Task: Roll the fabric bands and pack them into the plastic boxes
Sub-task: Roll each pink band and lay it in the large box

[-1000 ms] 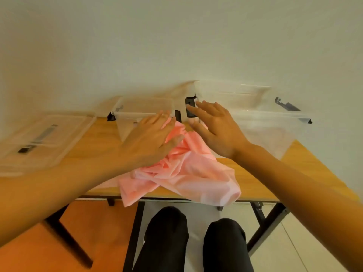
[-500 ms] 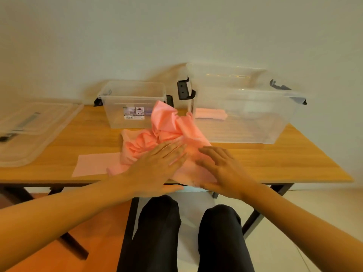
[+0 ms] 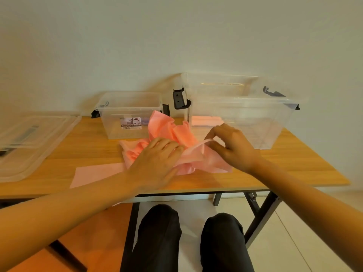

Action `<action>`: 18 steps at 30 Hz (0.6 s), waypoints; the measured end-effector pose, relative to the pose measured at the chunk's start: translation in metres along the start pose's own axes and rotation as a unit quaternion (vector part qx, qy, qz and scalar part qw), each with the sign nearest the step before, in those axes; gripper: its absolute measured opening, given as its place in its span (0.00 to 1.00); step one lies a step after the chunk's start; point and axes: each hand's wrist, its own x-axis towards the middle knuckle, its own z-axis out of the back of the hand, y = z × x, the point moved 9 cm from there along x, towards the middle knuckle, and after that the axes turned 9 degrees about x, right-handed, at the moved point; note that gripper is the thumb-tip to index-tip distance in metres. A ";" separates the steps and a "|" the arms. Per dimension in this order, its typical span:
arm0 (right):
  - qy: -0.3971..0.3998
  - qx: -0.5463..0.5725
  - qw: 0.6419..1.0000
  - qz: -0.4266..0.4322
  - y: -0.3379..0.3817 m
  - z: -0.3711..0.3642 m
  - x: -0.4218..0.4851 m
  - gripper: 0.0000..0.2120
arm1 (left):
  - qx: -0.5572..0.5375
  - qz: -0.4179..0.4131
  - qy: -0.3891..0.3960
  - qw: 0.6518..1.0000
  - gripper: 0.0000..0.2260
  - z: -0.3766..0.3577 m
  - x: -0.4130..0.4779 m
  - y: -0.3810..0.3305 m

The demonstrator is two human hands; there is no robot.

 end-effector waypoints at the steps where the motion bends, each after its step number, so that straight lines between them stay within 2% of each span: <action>1: -0.007 0.039 0.999 -0.024 -0.001 0.008 0.005 0.06 | -0.007 0.014 -0.013 1.000 0.17 0.007 0.004 0.005; 4: -0.029 0.121 0.990 -0.067 0.000 0.031 0.022 0.06 | 0.007 0.047 -0.050 0.998 0.14 0.028 0.020 0.024; 8: -0.036 0.145 0.986 -0.073 0.009 0.060 0.052 0.06 | 0.019 0.058 -0.026 0.998 0.18 0.038 0.037 0.042; 10: -0.027 0.180 0.979 -0.089 0.011 0.073 0.064 0.07 | 0.007 0.069 -0.023 0.997 0.14 0.042 0.042 0.047; 12: -0.016 0.207 0.973 -0.102 0.014 0.084 0.072 0.08 | -0.024 0.086 -0.043 0.995 0.03 0.051 0.046 0.054; 14: -0.014 0.229 0.967 -0.113 0.015 0.095 0.078 0.09 | -0.066 0.121 -0.061 0.989 0.08 0.062 0.055 0.068; 18: -0.037 0.281 0.950 -0.130 0.012 0.114 0.084 0.09 | -0.167 0.204 -0.064 0.963 0.10 0.079 0.072 0.101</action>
